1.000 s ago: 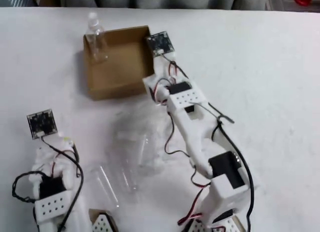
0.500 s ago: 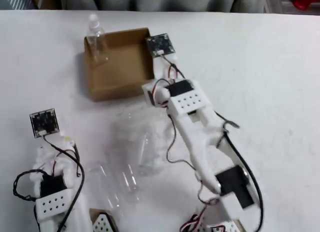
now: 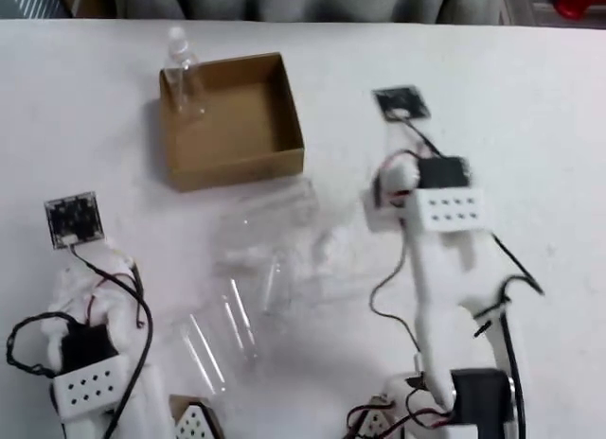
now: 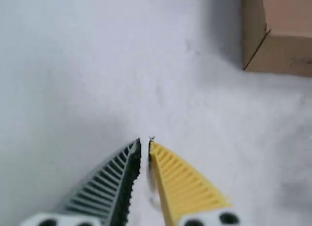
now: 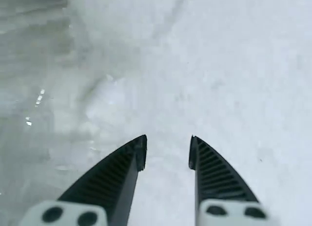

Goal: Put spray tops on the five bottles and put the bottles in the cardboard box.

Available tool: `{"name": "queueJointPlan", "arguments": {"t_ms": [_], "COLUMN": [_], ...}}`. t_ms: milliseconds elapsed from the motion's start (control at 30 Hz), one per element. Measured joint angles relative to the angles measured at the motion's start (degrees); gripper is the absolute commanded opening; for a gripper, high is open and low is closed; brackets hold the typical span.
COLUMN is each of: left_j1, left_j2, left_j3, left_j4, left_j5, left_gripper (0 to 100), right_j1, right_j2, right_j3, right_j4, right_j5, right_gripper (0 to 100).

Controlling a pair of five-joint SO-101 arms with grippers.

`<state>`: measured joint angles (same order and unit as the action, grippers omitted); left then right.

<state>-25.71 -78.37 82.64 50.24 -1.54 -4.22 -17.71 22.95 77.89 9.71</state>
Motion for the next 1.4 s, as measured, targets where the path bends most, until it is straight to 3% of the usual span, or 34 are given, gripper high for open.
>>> {"name": "queueJointPlan", "arguments": {"t_ms": [233,400,533,667,800,1000,1200,1400], "left_j1": [-0.1,1.2,3.3,5.8,9.5,13.5,14.0,14.1], "left_j2": [0.0,1.7,12.7,24.8,36.3,52.2,69.0,85.5], "left_j3": [-15.3,-24.5,-34.2,-44.1,-53.2,-65.6,-77.2,-88.2], "left_j4": [10.6,14.3,16.7,17.0,17.0,15.9,14.7,14.5], "left_j5": [0.0,0.0,0.0,0.0,0.0,2.9,4.0,4.0], "left_gripper": [4,4,4,4,4,5,18,17], "right_j1": [11.3,12.8,13.8,14.4,14.5,14.9,14.9,14.3], "right_j2": [-10.8,-17.1,-19.0,-19.2,-19.2,-19.3,-19.3,-19.3], "right_j3": [17.8,28.3,33.8,38.5,42.9,43.2,44.0,44.5], "right_j4": [-9.8,-14.2,-17.1,-24.0,-32.3,-33.5,-33.8,-33.9], "right_j5": [2.1,2.2,2.5,4.4,6.8,7.4,7.5,7.8], "right_gripper": [11.8,11.8,10.4,1.0,1.7,1.5,1.5,1.5]}}
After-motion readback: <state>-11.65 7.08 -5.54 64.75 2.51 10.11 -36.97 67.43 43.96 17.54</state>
